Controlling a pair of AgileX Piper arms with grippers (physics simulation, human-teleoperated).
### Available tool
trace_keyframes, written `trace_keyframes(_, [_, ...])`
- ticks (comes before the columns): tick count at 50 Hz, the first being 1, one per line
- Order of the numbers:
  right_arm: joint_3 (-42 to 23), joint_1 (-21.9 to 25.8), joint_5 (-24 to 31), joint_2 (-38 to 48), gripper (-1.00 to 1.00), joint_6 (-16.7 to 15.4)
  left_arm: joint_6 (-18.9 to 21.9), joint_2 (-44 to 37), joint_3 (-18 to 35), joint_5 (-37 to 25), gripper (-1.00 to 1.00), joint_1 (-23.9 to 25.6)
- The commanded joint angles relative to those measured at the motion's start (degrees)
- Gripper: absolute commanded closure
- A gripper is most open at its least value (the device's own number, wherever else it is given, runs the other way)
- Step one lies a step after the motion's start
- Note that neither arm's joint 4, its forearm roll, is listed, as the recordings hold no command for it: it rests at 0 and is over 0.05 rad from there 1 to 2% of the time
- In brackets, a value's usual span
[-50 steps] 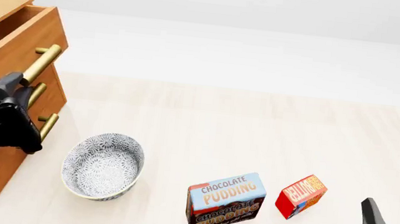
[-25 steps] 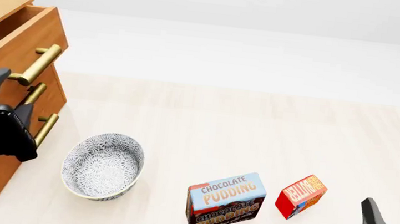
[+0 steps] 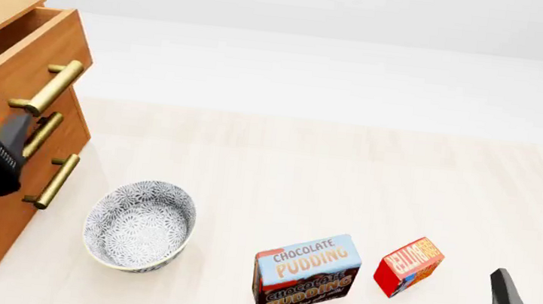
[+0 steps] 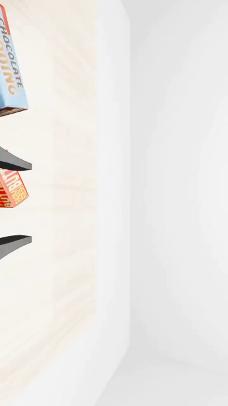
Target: Put the butter at the back in the top drawer of the cabinet and close it.
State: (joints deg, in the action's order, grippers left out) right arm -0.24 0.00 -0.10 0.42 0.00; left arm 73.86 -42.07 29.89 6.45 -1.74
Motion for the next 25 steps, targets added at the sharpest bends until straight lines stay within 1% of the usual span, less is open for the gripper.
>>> trace_keyframes(1, [0.0,0.0,0.0,0.0,-1.0,0.0,-8.1,6.8,12.3,-18.9,-1.0,2.3])
trace_keyframes(2, [0.0,0.0,0.0,0.0,-1.0,0.0,-8.1,6.8,12.3,-19.0,-1.0,2.3])
trace_keyframes(3, [0.0,0.0,0.0,0.0,-1.0,0.0,-11.0,6.6,16.0,-23.5,-1.0,2.4])
trace_keyframes(4, [0.0,0.0,0.0,0.0,-1.0,0.0,-11.0,6.6,16.0,-23.5,-1.0,2.4])
trace_keyframes(5, [0.0,0.0,0.0,0.0,-1.0,0.0,-13.0,6.3,18.7,-26.8,-1.0,1.8])
trace_keyframes(7, [0.0,0.0,0.0,0.0,-1.0,0.0,-15.4,5.7,22.0,-29.8,-1.0,2.1])
trace_keyframes(9, [0.0,0.0,0.0,0.0,-1.0,0.0,-22.1,1.6,29.4,-36.8,-1.0,4.7])
trace_keyframes(10, [0.0,0.0,0.0,0.0,-1.0,0.0,-24.9,0.1,32.5,-40.2,-1.0,4.6])
trace_keyframes(11, [0.0,0.0,0.0,0.0,-1.0,0.0,-26.4,-0.4,34.7,-42.8,-1.0,3.9])
trace_keyframes(13, [0.0,0.0,0.0,0.0,-1.0,0.0,-28.4,-1.4,37.8,-45.2,-1.0,4.1])
trace_keyframes(14, [0.0,0.0,0.0,0.0,-1.0,0.0,-28.4,-1.5,37.8,-45.2,-1.0,4.1])
trace_keyframes(15, [0.0,0.0,0.0,0.0,-1.0,0.0,-29.5,-1.9,39.6,-47.0,-1.0,3.1])
trace_keyframes(17, [0.0,0.0,0.0,0.0,-1.0,0.0,-31.2,-3.3,42.6,-49.3,-1.0,3.7])
trace_keyframes(18, [0.0,0.0,0.0,0.0,-1.0,0.0,-30.5,-2.6,42.7,-48.9,-1.0,3.7])
trace_keyframes(19, [0.0,0.0,0.0,0.0,-1.0,0.0,-31.2,-3.2,43.8,-49.8,-1.0,4.0])
trace_keyframes(20, [0.0,0.0,0.0,0.0,-1.0,0.0,-34.8,-6.0,47.3,-53.4,-1.0,4.9])
trace_keyframes(21, [0.0,0.0,0.0,0.0,-1.0,0.0,-36.4,-7.1,49.3,-55.0,-1.0,5.0])
trace_keyframes(23, [0.0,0.0,0.0,0.0,-1.0,0.0,-38.1,-7.9,52.6,-57.1,-1.0,4.4])
trace_keyframes(25, [0.0,0.0,0.0,0.0,-1.0,0.0,-38.7,-8.3,53.5,-57.9,-1.0,4.5])
